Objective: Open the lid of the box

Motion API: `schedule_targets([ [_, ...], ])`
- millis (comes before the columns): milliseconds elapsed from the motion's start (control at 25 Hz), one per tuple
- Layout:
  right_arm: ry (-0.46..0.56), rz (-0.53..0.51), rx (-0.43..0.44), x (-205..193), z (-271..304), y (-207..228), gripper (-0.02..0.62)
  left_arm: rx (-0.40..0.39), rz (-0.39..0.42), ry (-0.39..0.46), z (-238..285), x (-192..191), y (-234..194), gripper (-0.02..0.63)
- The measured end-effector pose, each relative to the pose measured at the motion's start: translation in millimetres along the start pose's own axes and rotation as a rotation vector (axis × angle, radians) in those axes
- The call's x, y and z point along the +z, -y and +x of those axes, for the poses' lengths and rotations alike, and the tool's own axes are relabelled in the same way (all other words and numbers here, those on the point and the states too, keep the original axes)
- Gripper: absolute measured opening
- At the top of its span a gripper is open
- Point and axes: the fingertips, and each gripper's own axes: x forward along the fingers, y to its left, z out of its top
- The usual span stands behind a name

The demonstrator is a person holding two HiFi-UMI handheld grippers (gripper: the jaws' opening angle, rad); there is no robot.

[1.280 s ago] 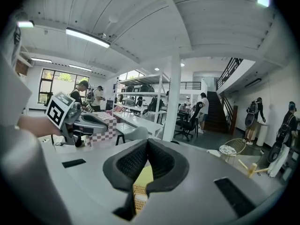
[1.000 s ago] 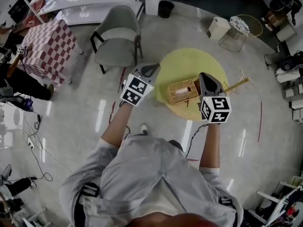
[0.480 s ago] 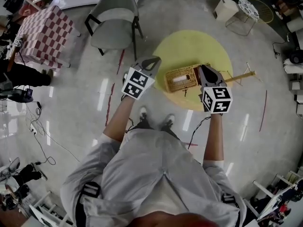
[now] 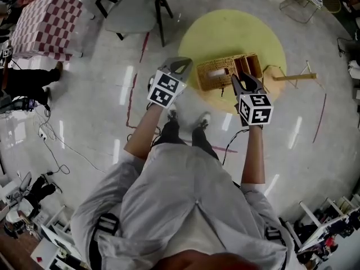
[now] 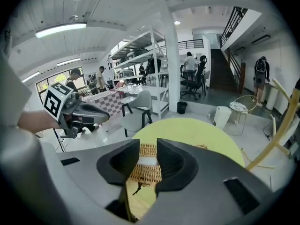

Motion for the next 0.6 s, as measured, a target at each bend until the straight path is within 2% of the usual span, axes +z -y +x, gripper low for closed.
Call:
schedule_targets([
  [600,-0.18,0.088,0.032,-103.1,37.2,-11.0,0.163,-0.015,-0.091,-0.116,25.9,-84.5,19.9,0.029],
])
